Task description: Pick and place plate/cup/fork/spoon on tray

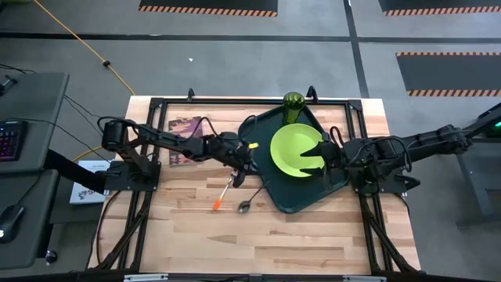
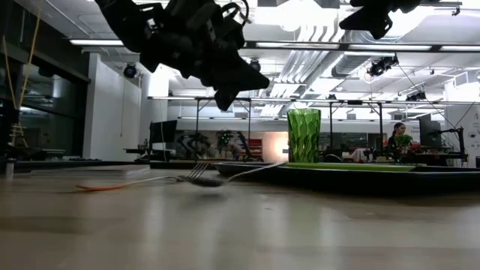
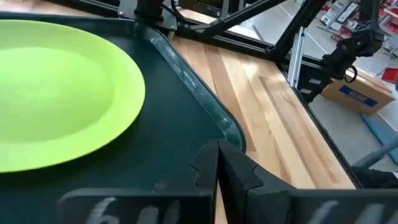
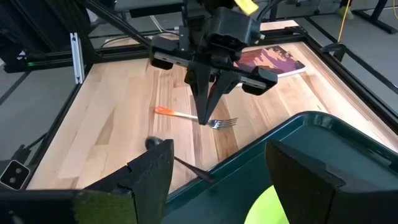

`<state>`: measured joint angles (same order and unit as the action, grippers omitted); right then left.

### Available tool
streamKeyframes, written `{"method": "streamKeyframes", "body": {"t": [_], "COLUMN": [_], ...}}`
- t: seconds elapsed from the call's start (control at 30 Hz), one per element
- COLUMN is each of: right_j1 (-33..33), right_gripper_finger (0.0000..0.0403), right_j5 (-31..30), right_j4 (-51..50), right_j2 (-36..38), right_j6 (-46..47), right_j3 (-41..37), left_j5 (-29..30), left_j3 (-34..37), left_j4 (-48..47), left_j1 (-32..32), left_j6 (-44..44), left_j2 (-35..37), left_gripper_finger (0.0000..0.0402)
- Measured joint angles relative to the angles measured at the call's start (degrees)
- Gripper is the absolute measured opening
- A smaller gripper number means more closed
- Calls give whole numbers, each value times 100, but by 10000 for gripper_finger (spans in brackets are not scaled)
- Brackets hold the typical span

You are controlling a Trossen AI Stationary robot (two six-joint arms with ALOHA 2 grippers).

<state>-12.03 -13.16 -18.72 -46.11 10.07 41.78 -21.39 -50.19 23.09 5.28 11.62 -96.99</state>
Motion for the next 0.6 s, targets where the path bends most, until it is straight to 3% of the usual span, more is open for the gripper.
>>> {"method": "streamKeyframes", "body": {"t": [0.27, 0.43, 0.6], "right_j1": [0, 0, 0], "right_gripper_finger": [245, 245, 245], "right_j5": [1, 1, 1], "right_j4": [-13, -26, -33], "right_j2": [0, 0, -7], "right_j6": [0, 0, -2], "right_j3": [0, 0, 0], "left_j5": [2, 111, 534], "left_j3": [0, 0, -1], "left_j4": [-164, -602, -1451], "left_j1": [6, -60, -327], "left_j6": [5, 489, 925], "left_j2": [207, 223, 223], "left_gripper_finger": [0, 2, 40]}}
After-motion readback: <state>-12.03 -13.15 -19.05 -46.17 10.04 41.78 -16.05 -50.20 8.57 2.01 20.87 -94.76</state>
